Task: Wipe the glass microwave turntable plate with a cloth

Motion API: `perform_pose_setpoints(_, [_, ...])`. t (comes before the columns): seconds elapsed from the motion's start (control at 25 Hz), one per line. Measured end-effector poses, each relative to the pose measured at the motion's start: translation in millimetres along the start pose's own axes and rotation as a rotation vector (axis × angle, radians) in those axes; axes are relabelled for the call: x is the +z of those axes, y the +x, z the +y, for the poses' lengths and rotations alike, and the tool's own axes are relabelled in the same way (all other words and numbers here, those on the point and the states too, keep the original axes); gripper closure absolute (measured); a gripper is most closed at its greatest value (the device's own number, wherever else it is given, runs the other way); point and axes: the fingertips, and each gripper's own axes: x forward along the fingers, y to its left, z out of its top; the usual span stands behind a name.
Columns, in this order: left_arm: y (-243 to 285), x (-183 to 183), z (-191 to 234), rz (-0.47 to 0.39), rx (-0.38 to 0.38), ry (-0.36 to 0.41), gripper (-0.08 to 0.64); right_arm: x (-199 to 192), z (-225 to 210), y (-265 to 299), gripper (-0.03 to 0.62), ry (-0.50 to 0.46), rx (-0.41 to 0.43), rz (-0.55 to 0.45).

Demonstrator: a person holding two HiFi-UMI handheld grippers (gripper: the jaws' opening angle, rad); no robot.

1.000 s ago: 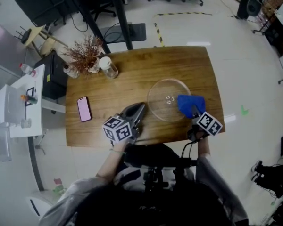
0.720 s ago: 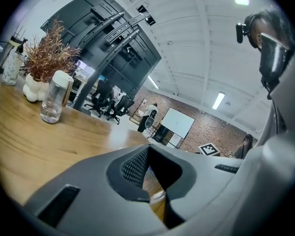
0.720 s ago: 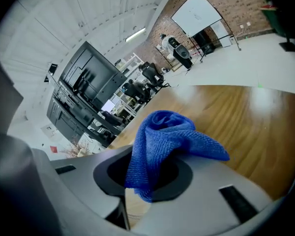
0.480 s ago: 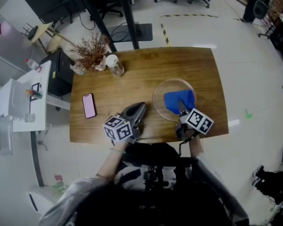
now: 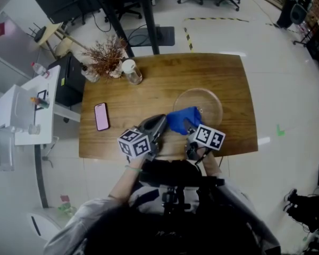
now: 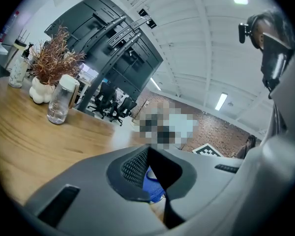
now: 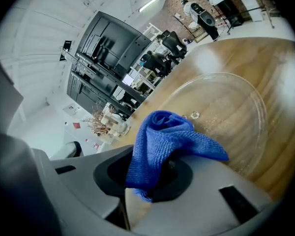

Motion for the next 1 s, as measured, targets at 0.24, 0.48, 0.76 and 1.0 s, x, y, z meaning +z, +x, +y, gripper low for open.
perform_pose_setpoints(0.24, [6.7,-6.5,-7.5,0.018,-0.027,-0.008,0.558,13.2,-25.1,-26.7,0.514,-0.005,-0.069,-0.061])
perform_pose_setpoints(0.48, [8.1,-10.5,-8.9,0.031,-0.033,-0.013,0.558,37.9,-63.9,-72.7,0.514,0.026,-0.175,-0.166])
perform_pose_setpoints(0.76, [8.0,-10.8,-3.3,0.025,-0.028,-0.029,0.558,62.0,-110.1,-125.9,0.514,0.085,-0.289,-0.293])
perform_pose_setpoints(1.0, [9.5,-11.0,-1.7,0.027,-0.033,-0.034,0.558,70.1,-100.9,-134.0,0.514,0.124,-0.262,-0.33])
